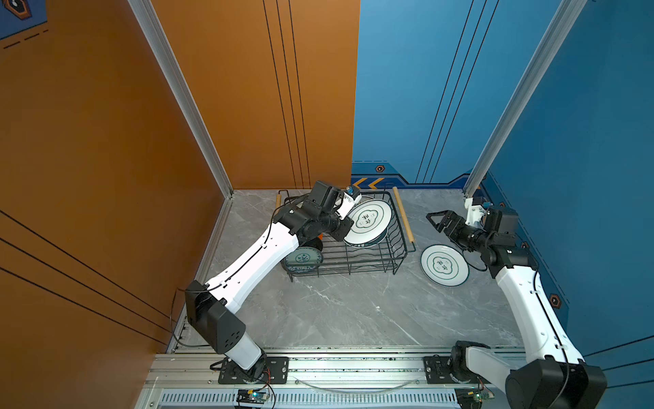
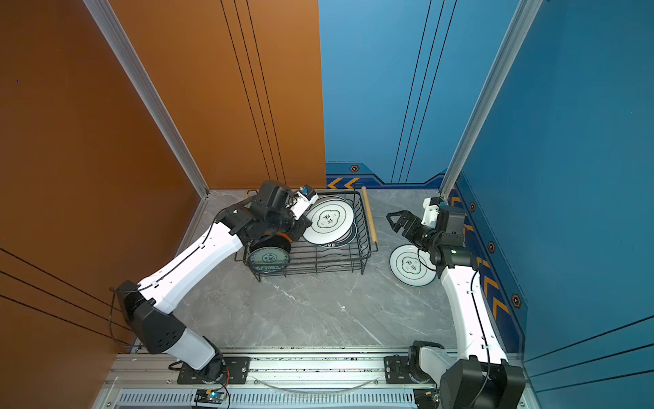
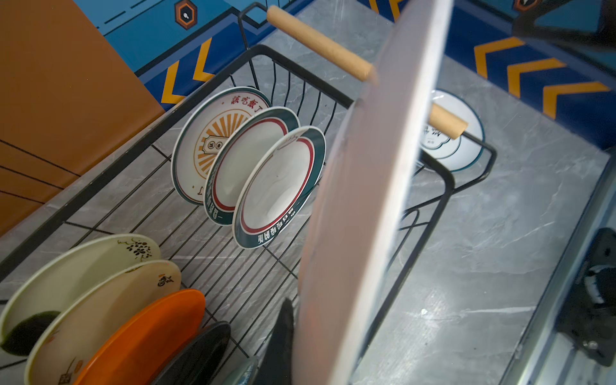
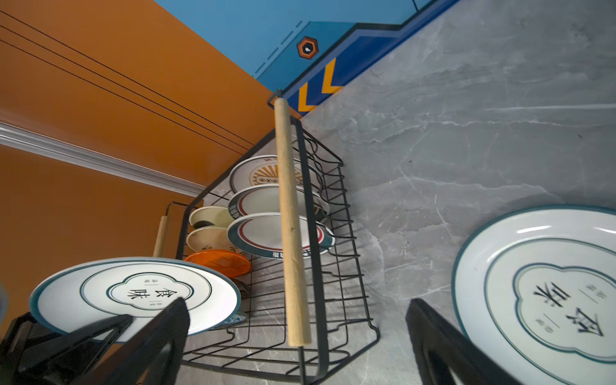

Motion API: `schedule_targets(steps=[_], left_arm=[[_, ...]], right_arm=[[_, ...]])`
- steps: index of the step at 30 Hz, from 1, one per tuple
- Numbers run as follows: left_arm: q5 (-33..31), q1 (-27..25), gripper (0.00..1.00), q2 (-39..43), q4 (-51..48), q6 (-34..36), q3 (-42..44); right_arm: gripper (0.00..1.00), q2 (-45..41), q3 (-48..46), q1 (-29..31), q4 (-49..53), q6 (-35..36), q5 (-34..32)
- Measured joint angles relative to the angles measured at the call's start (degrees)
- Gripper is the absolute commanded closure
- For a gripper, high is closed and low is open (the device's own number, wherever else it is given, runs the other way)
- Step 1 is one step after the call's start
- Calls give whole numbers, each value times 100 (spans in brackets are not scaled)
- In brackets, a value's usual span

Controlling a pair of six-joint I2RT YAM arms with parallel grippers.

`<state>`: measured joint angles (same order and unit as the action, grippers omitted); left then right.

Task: Unload the plates from the dish rack
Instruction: 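Grasp the plate's rim with the right gripper beside the left gripper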

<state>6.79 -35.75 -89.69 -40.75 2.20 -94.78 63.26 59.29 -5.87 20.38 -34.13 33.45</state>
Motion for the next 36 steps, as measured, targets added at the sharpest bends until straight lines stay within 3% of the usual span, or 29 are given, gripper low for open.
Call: schedule_targets(steps=[4, 9, 17, 26, 36], left_arm=[[20, 144, 99, 382, 164, -1043, 170], [96, 393, 98, 931, 704, -2470, 968], [153, 487, 97, 1552, 1591, -4218, 2422], [391, 396, 98, 2105, 3073, -5523, 3694], [382, 59, 98, 2216, 3930, -6245, 4417]], right_arm=[[0, -142, -120, 433, -662, -363, 81], [0, -188, -597, 1058, -1539, -944, 76], [14, -87, -1084, 1849, -2691, -1676, 74], [26, 636, -1145, 2765, -3506, -2044, -37], [29, 940, -1515, 2983, -4345, -2387, -72]])
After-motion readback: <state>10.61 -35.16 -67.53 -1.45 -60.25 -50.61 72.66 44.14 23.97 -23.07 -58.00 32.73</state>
